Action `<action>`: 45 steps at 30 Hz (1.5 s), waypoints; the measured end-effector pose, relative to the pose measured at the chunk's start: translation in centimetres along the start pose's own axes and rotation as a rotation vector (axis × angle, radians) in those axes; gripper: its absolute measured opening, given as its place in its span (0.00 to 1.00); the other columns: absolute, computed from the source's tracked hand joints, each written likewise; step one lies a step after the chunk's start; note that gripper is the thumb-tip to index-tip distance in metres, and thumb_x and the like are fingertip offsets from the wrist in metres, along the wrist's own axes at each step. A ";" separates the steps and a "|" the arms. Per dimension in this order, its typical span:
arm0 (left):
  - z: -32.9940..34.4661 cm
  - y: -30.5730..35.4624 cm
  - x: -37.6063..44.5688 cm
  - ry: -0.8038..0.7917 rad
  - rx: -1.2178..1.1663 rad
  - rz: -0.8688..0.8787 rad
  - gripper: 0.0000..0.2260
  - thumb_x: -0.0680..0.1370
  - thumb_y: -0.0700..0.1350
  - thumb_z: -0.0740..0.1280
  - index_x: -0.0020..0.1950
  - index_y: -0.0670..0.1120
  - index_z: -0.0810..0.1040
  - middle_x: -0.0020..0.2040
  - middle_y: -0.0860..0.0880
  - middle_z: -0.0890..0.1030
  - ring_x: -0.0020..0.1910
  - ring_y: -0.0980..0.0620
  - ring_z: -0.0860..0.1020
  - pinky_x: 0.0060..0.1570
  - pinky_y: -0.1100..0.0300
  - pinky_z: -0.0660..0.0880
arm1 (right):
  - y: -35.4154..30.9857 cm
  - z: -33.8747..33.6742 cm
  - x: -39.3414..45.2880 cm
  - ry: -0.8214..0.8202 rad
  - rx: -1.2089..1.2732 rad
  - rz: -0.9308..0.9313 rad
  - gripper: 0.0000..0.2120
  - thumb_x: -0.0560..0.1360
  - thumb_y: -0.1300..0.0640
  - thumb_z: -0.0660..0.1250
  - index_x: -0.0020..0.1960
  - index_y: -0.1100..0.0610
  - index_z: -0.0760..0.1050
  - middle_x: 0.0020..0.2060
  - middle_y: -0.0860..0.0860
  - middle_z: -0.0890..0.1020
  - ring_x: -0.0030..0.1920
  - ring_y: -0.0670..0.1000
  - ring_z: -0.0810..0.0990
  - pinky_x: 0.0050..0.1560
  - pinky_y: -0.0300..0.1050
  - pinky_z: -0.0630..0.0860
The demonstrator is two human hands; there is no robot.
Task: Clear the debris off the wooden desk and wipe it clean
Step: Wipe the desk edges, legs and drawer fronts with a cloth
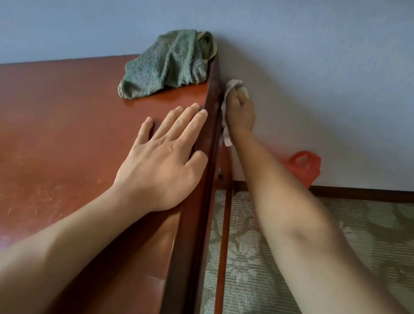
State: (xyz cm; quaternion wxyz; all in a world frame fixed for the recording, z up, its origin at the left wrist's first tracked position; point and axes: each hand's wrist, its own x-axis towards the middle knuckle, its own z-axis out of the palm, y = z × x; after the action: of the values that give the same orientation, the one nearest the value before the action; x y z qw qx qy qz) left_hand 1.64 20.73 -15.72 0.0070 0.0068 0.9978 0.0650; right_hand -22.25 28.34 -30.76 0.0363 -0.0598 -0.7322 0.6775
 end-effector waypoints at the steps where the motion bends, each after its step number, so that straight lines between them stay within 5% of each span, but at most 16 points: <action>1: 0.0 0.0 0.0 -0.001 -0.003 0.001 0.33 0.79 0.56 0.46 0.85 0.57 0.44 0.84 0.61 0.41 0.82 0.61 0.37 0.81 0.48 0.37 | 0.8 -0.2 -1.3 0.010 0.015 0.003 0.16 0.83 0.47 0.63 0.58 0.54 0.85 0.51 0.54 0.86 0.52 0.52 0.83 0.45 0.41 0.70; 4: 0.1 0.0 0.0 -0.001 -0.013 0.008 0.34 0.79 0.56 0.47 0.85 0.55 0.45 0.85 0.59 0.42 0.83 0.59 0.39 0.81 0.46 0.38 | 2.2 -1.0 -7.3 -0.012 0.019 -0.099 0.13 0.81 0.44 0.62 0.51 0.49 0.83 0.49 0.56 0.83 0.49 0.49 0.81 0.47 0.44 0.74; 8: 0.2 -0.2 0.1 0.000 -0.009 0.026 0.35 0.77 0.59 0.43 0.86 0.54 0.46 0.85 0.57 0.44 0.83 0.56 0.41 0.81 0.43 0.40 | 3.6 -3.7 -17.5 -0.027 0.066 -0.173 0.15 0.83 0.46 0.63 0.60 0.53 0.82 0.54 0.57 0.80 0.56 0.52 0.81 0.60 0.56 0.78; 11: 0.2 -0.2 0.0 -0.011 -0.012 0.016 0.35 0.77 0.58 0.45 0.86 0.54 0.46 0.85 0.57 0.43 0.83 0.57 0.41 0.81 0.44 0.39 | 3.4 -6.4 -26.9 0.013 0.070 -0.150 0.10 0.81 0.46 0.63 0.60 0.42 0.80 0.57 0.50 0.77 0.59 0.39 0.76 0.60 0.32 0.71; 13: 0.1 -0.1 -0.1 -0.014 -0.011 0.010 0.34 0.79 0.56 0.48 0.86 0.54 0.46 0.85 0.58 0.43 0.83 0.58 0.40 0.81 0.45 0.39 | 3.1 -8.2 -32.9 -0.046 0.062 -0.139 0.10 0.82 0.49 0.65 0.59 0.37 0.77 0.57 0.45 0.74 0.61 0.37 0.74 0.57 0.26 0.68; 18: -0.3 0.2 -0.1 0.024 -0.034 -0.033 0.34 0.78 0.56 0.52 0.85 0.56 0.52 0.85 0.59 0.50 0.83 0.59 0.45 0.82 0.47 0.43 | 4.2 -10.6 -33.9 -0.265 0.061 -0.187 0.08 0.82 0.48 0.63 0.59 0.41 0.77 0.56 0.30 0.73 0.63 0.37 0.72 0.63 0.40 0.69; 23: -0.6 0.5 -0.9 0.089 -0.096 -0.083 0.32 0.76 0.55 0.61 0.81 0.55 0.66 0.82 0.57 0.62 0.81 0.57 0.58 0.80 0.50 0.54 | 3.6 -7.8 -27.1 -0.188 0.062 -0.044 0.17 0.83 0.49 0.63 0.69 0.53 0.76 0.61 0.49 0.76 0.59 0.35 0.73 0.58 0.29 0.66; 27: -1.3 1.8 -2.6 0.195 -0.051 -0.180 0.27 0.75 0.59 0.63 0.73 0.53 0.76 0.76 0.57 0.73 0.72 0.52 0.72 0.67 0.49 0.73 | 3.2 -8.6 -29.6 -0.178 0.049 -0.042 0.15 0.84 0.52 0.62 0.68 0.50 0.77 0.60 0.54 0.75 0.54 0.41 0.71 0.54 0.35 0.65; 29: -1.1 2.1 -4.6 0.167 -0.055 -0.185 0.30 0.76 0.59 0.59 0.76 0.52 0.74 0.78 0.55 0.71 0.75 0.51 0.70 0.70 0.50 0.71 | 3.5 -9.8 -32.5 -0.239 0.062 -0.087 0.10 0.84 0.51 0.62 0.64 0.43 0.76 0.58 0.52 0.74 0.55 0.43 0.72 0.55 0.39 0.68; 31: -0.7 2.1 -7.6 0.076 -0.064 -0.162 0.35 0.75 0.59 0.58 0.82 0.51 0.65 0.83 0.53 0.62 0.81 0.52 0.60 0.79 0.52 0.59 | 4.2 -11.0 -35.6 -0.284 0.072 -0.108 0.08 0.84 0.52 0.63 0.61 0.42 0.75 0.59 0.51 0.73 0.59 0.41 0.73 0.60 0.40 0.71; 36: -0.2 1.7 -18.4 -0.029 -0.038 -0.161 0.39 0.76 0.68 0.54 0.85 0.58 0.50 0.85 0.58 0.48 0.83 0.57 0.44 0.81 0.52 0.41 | 5.1 -12.0 -40.4 -0.267 0.077 -0.169 0.15 0.83 0.47 0.62 0.68 0.48 0.76 0.60 0.48 0.71 0.61 0.36 0.72 0.61 0.30 0.68; 41: 1.3 3.0 -27.1 0.020 0.055 -0.152 0.42 0.73 0.68 0.54 0.85 0.59 0.47 0.85 0.57 0.46 0.84 0.55 0.45 0.82 0.48 0.43 | 6.1 -13.4 -45.8 -0.270 0.126 -0.324 0.13 0.81 0.47 0.64 0.64 0.44 0.78 0.59 0.50 0.73 0.61 0.46 0.75 0.62 0.37 0.72; 45: 3.1 3.8 -29.0 0.208 0.110 -0.135 0.40 0.73 0.64 0.55 0.85 0.56 0.54 0.85 0.55 0.54 0.84 0.51 0.53 0.80 0.46 0.52 | 10.0 -14.8 -49.3 -0.271 0.096 -0.543 0.15 0.80 0.49 0.62 0.62 0.53 0.79 0.57 0.53 0.77 0.57 0.50 0.78 0.59 0.42 0.75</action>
State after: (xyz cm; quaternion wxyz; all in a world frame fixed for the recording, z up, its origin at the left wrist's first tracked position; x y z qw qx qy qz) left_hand 30.74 24.51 -17.89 -0.0924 -0.0669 0.9934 0.0099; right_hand 28.90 36.97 -38.14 0.1208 0.2307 -0.6867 0.6787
